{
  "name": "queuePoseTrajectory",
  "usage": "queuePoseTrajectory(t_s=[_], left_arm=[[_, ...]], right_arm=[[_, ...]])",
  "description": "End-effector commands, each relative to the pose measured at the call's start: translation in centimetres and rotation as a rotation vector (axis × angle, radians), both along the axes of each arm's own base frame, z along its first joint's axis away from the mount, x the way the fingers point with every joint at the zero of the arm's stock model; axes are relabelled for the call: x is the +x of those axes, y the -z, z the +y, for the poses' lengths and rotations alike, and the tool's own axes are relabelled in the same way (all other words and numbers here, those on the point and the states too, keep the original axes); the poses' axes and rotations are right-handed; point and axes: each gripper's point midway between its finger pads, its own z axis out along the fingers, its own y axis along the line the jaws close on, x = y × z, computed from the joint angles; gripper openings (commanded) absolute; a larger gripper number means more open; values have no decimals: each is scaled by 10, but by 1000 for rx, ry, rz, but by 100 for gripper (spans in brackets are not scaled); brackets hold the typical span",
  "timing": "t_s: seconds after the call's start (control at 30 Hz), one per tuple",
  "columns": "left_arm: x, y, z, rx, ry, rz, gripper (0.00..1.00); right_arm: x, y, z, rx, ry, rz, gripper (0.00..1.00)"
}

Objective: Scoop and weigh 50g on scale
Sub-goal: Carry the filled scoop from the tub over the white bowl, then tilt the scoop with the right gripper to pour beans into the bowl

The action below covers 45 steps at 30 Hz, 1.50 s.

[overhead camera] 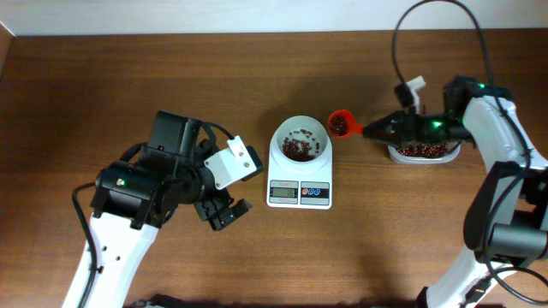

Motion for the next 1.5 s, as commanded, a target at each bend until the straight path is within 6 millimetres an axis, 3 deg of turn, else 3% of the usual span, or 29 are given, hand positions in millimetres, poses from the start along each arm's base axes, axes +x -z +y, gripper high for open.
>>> queuePoseTrajectory(t_s=[0.0,0.07,0.13,0.3,0.4,0.47,0.5,0.57,0.6,0.73,0.77,0.83,0.87,0.9,0.97,1.0,1.07,1.17,1.47], left_arm=[[1,-6,-2,-13,9,-14,99],[1,-6,-2,-14,10,-14,99],[1,-6,-2,-13,9,-14,99],[1,-6,-2,-13,9,-14,99],[1,-6,-2,-13,9,-14,99],[1,-6,-2,-13,9,-14,99],[1,-6,-2,-13,9,-14,99],[1,-6,-2,-13,9,-14,99],[1,-6,-2,-13,9,-14,99],[1,-6,-2,-13,9,-14,99],[1,-6,-2,-13,9,-14,99],[1,-6,-2,-13,9,-14,99],[1,-6,-2,-13,9,-14,99],[1,-6,-2,-13,9,-14,99],[1,-6,-2,-13,9,-14,99],[1,-6,-2,-13,9,-14,99],[1,-6,-2,-13,9,-14,99],[1,-6,-2,-13,9,-14,99],[1,-6,-2,-13,9,-14,99]], right_arm=[[-4,-8,27,30,-68,-67,4],[-1,-4,39,11,-92,-83,4],[8,18,49,-127,-118,-114,4],[14,46,68,-329,-196,-235,4],[18,46,68,-341,-191,-255,4],[13,36,73,-316,-237,-332,4],[19,42,67,-376,-193,-286,4],[7,32,74,-309,-265,-362,4],[13,39,69,-369,-225,-308,4],[8,23,78,-295,-256,-380,4],[15,29,74,-347,-211,-326,4],[9,25,79,-326,-263,-394,4],[16,33,72,-395,-206,-323,4],[5,22,79,-337,-277,-403,4],[16,35,64,-482,-194,-299,4],[5,22,72,-413,-262,-360,4],[16,28,65,-480,-198,-313,4],[9,21,80,-425,-244,-348,4],[8,21,81,-424,-247,-349,4]])
